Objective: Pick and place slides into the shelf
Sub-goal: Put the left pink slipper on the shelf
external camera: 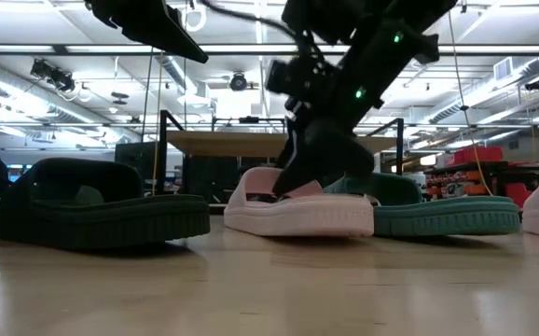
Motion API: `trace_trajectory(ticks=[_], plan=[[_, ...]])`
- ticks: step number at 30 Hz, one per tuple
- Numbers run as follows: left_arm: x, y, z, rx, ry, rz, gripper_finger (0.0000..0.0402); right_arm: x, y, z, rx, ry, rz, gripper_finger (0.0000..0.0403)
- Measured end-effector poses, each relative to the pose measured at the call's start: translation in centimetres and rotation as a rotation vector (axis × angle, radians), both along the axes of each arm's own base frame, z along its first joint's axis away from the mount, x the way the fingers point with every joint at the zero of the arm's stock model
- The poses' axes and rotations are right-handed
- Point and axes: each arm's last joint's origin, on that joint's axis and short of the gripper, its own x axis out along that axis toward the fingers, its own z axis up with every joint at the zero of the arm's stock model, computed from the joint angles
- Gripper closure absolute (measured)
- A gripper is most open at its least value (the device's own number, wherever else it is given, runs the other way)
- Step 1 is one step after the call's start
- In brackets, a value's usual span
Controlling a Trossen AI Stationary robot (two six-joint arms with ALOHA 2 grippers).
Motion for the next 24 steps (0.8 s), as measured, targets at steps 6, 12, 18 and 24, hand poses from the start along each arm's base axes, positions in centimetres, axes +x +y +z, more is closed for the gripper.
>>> trace_trajectory(ticks=[6,12,18,24], plan=[[0.0,0.0,0.0,-0.001,-0.001,0.000,0.0213,0.2,-1.8,0.3,-0.023,-0.014,-0.069,0.0225],[0.0,0.0,0.0,-0.001,0.000,0.001,0.0212,0.3,-3.0,0.4,0.032,-0.032,-0.114,0.0260],[0.0,0.0,0.0,-0.001,0.000,0.001,0.0219,0.3,-3.0,0.4,0.099,-0.040,-0.109,0.0384],[0.0,0.0,0.0,-0.001,0.000,0.001,0.0226,-0.3,-1.9,1.9,0.098,-0.107,-0.198,0.0382]])
